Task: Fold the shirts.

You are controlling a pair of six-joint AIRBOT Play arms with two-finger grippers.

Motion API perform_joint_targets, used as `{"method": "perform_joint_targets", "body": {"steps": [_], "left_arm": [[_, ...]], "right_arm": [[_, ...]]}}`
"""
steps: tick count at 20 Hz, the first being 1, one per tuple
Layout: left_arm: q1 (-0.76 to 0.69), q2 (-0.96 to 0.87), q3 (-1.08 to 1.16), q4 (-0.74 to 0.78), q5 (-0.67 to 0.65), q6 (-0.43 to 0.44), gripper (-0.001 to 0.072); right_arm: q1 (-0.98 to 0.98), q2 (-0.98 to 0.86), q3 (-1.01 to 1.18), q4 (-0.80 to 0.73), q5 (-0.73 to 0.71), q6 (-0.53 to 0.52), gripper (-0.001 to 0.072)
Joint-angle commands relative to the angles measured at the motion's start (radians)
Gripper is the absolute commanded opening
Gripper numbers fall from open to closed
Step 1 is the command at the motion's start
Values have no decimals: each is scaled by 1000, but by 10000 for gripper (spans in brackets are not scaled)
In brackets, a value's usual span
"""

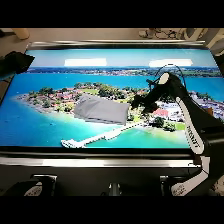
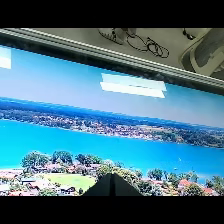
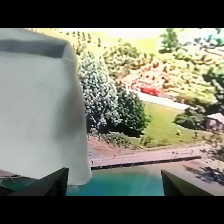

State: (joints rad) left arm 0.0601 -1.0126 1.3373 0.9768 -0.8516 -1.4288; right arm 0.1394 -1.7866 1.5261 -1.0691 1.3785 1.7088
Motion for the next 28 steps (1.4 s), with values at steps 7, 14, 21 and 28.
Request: {"method": "perform_joint_targets", "body": {"steps": [7, 14, 21, 28], "left_arm": [[1, -2, 0, 3, -42, 1, 39], [1, -3, 0, 4, -42, 2, 40], [1, -3, 0, 4, -42, 16, 39], [1, -3, 0, 4, -42, 16, 40]], "right_arm": [[95, -128, -5, 190, -158, -41, 447], [-55, 24, -2, 394, -137, -166, 14], [-526, 344, -2, 180, 17, -100, 14], [-940, 424, -2, 156, 43, -98, 15]]}}
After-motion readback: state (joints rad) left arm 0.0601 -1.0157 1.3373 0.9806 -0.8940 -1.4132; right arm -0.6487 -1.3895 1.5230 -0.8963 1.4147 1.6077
